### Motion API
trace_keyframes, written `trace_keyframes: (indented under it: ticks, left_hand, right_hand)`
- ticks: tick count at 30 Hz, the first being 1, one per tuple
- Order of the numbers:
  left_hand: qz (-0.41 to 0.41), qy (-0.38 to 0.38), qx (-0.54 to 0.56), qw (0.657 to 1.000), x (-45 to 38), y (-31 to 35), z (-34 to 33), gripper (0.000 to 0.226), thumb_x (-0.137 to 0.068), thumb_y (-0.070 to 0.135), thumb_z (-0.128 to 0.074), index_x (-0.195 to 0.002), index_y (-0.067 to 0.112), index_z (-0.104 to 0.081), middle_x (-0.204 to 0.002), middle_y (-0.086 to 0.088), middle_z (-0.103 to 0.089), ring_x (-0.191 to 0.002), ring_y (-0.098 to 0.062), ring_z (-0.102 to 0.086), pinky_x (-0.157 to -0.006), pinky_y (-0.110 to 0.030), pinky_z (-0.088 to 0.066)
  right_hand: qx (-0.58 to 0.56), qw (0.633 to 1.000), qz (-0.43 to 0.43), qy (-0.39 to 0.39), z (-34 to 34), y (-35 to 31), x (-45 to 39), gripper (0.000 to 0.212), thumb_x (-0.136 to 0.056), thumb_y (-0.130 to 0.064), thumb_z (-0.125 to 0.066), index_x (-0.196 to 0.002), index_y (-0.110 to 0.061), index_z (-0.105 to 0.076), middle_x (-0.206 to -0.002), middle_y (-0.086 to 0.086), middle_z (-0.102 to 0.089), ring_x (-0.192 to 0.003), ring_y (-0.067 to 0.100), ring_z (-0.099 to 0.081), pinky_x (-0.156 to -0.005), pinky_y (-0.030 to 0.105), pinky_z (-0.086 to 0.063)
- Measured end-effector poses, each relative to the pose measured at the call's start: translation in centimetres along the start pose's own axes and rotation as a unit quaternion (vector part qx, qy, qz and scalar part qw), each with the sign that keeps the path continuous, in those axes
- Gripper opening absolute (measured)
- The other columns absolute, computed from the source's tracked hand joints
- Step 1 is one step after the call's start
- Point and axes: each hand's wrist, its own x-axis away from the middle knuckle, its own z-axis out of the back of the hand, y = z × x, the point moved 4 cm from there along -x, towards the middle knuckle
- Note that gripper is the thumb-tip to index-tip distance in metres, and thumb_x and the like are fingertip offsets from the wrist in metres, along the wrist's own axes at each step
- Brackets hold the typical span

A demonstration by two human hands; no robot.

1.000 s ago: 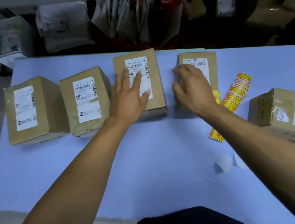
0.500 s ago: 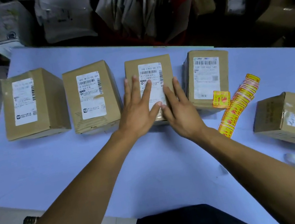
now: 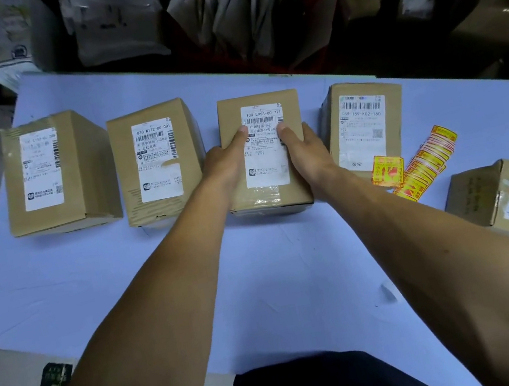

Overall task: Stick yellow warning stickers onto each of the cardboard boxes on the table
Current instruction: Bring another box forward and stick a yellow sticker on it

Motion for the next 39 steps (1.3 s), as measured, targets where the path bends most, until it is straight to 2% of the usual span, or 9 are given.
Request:
trace_keyframes:
  ticks: [4,9,13,16,24,30,32,35,39]
  left_hand:
    - [-0.005,-0.013,0.060,0.998,1.7,0.3,-0.1,0.053,-0.088,0.057,-0.064,-0.118,0.013,-0.068,-0.109,-0.005,-0.075,-0.095,-0.027,-0.073,-0.092,-0.045,-0.057]
    - [-0.089,0.011,0.096,0.991,7.0,-0.4,0.8,0.046,-0.090,0.052,-0.064,-0.120,0.017,-0.066,-0.111,0.000,-0.075,-0.100,-0.020,-0.072,-0.095,-0.042,-0.056]
    - [-0.126,-0.006,0.099,0.987,11.6,-3.9,0.9,0.042,-0.089,0.049,-0.065,-0.117,0.017,-0.068,-0.108,0.004,-0.076,-0.101,-0.015,-0.073,-0.097,-0.041,-0.055]
    - [-0.110,-0.010,0.084,0.990,13.7,-8.7,0.3,0.037,-0.090,0.047,-0.064,-0.114,0.019,-0.069,-0.104,0.007,-0.077,-0.096,-0.011,-0.074,-0.095,-0.039,-0.056]
    - [-0.038,-0.043,0.043,0.997,16.0,-16.7,-2.7,0.055,-0.080,0.060,-0.060,-0.116,0.019,-0.066,-0.106,0.002,-0.076,-0.095,-0.018,-0.074,-0.093,-0.045,-0.057]
    - [-0.046,-0.045,-0.026,0.998,16.1,-18.0,-3.8,0.072,-0.077,0.072,-0.048,-0.127,0.022,-0.058,-0.121,0.001,-0.070,-0.109,-0.023,-0.067,-0.101,-0.044,-0.051]
    - [-0.073,-0.019,-0.075,0.994,15.8,-18.0,-3.9,0.073,-0.086,0.068,-0.048,-0.141,0.021,-0.048,-0.139,-0.003,-0.060,-0.127,-0.026,-0.057,-0.113,-0.041,-0.039]
    - [-0.226,0.072,-0.278,0.931,16.2,-16.8,-3.6,0.076,-0.099,0.054,-0.043,-0.159,0.020,-0.010,-0.168,-0.008,-0.009,-0.154,-0.024,-0.007,-0.122,-0.040,-0.009]
    - [-0.435,0.020,-0.541,0.720,16.6,-14.9,-5.6,0.075,-0.097,0.062,-0.033,-0.159,0.024,-0.014,-0.168,-0.006,0.002,-0.155,-0.027,0.006,-0.121,-0.053,0.004]
  right_hand:
    - [0.002,1.000,0.020,-0.006,0.4,-0.7,0.8,0.087,-0.084,-0.068,-0.050,-0.156,-0.027,-0.022,-0.150,-0.005,-0.048,-0.134,0.022,-0.048,-0.112,0.045,-0.038]
    - [0.009,0.994,0.106,-0.009,1.4,-1.6,5.6,0.083,-0.082,-0.067,-0.051,-0.152,-0.026,-0.033,-0.147,-0.007,-0.051,-0.134,0.016,-0.049,-0.113,0.043,-0.038]
    - [-0.031,0.985,0.170,0.012,2.1,1.7,11.6,0.056,-0.093,-0.054,-0.051,-0.143,-0.029,-0.045,-0.135,-0.012,-0.061,-0.126,0.008,-0.056,-0.111,0.040,-0.041]
    - [-0.009,0.990,0.143,0.014,2.3,6.5,14.4,0.056,-0.096,-0.052,-0.049,-0.147,-0.030,-0.040,-0.139,-0.011,-0.058,-0.128,0.009,-0.054,-0.112,0.040,-0.039]
    - [0.045,0.998,0.040,0.017,4.0,15.4,17.0,0.073,-0.093,-0.063,-0.043,-0.153,-0.026,-0.029,-0.154,-0.004,-0.043,-0.138,0.020,-0.045,-0.115,0.045,-0.034]
    - [0.066,0.997,0.023,0.020,5.0,16.7,16.9,0.077,-0.089,-0.070,-0.041,-0.152,-0.026,-0.031,-0.153,-0.004,-0.045,-0.139,0.023,-0.044,-0.115,0.046,-0.034]
    - [0.058,0.998,0.016,0.013,5.2,16.7,16.9,0.079,-0.088,-0.071,-0.042,-0.152,-0.027,-0.032,-0.153,-0.006,-0.045,-0.138,0.021,-0.045,-0.115,0.044,-0.034]
    - [0.017,0.999,0.017,0.046,6.5,17.1,16.9,0.068,-0.095,-0.061,-0.044,-0.152,-0.026,-0.035,-0.153,-0.005,-0.044,-0.132,0.011,-0.046,-0.107,0.027,-0.033]
    - [0.202,0.964,0.082,0.156,10.7,17.5,16.5,0.043,-0.100,-0.033,-0.048,-0.140,-0.018,-0.053,-0.139,0.010,-0.057,-0.122,0.026,-0.056,-0.094,0.029,-0.039]
